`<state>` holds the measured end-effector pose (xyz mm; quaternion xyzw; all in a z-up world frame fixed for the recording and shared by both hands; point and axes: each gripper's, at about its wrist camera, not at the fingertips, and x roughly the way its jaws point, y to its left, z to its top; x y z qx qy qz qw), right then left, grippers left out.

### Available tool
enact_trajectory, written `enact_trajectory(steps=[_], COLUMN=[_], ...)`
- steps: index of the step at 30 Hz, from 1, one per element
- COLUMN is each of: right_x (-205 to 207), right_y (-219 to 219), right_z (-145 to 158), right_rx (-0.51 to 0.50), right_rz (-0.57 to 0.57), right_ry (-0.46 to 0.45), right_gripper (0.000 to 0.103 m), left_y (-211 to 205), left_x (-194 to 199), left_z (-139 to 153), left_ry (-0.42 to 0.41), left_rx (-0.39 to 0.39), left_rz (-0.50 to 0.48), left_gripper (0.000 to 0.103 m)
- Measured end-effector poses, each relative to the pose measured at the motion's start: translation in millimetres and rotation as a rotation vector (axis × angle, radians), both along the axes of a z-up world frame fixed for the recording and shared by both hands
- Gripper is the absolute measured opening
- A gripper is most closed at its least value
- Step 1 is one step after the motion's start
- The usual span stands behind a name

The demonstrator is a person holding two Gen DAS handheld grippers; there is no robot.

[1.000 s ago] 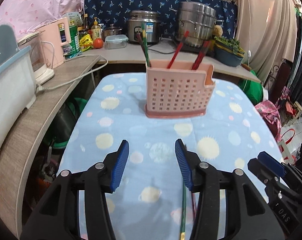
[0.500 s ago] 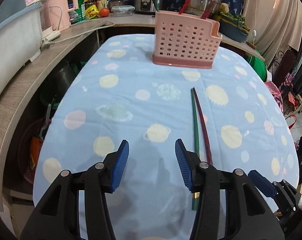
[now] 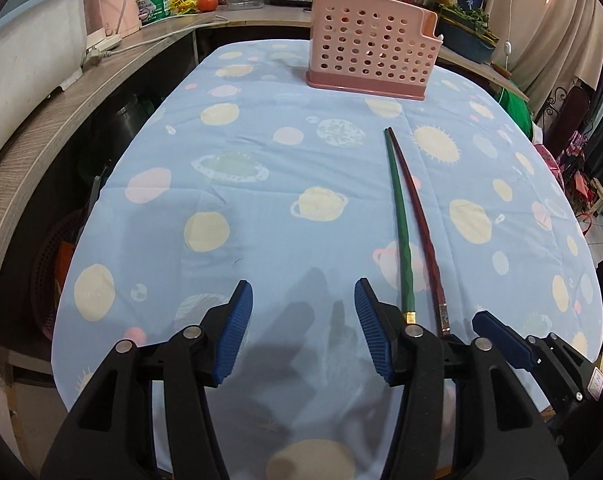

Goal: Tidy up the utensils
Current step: 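Grasp the dark-red chopstick with the right tool while the left tool grasps the green chopstick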

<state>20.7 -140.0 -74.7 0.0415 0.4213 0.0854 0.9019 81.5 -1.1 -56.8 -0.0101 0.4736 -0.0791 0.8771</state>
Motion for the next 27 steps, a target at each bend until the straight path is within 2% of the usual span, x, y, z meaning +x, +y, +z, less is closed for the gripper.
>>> enact_trajectory(steps=[4,10,15,21,27], right_x=[2,1,-1,-6,-10], right_y=[1,-7,-24,-50,-55], right_z=[-6,-8,-7,-8,-9], right_rx=[-0.011,-0.043,-0.023,0.015,0.036], right_rz=[-0.004,-0.029,-0.078,-0.148,-0.162], right_ry=[0.003,-0.012,-0.012,-0.001,0.001], right_gripper=[0.030,0.009,0.007,0.007,0.007], left_y=[1,-2,-12,-33,-48], left_x=[-2,-5,-10,-17,-18], left_z=[-4,-6,-7,-10,-22], left_ry=[0.010,0.013,0.015,0.019,0.043], left_rx=[0.002,0.000,-0.008,-0.003,0.017], left_rz=[0.000,-0.011,-0.039,-0.097,-0.126], left_gripper=[0.055,0.063,0.068,0.068,0.068])
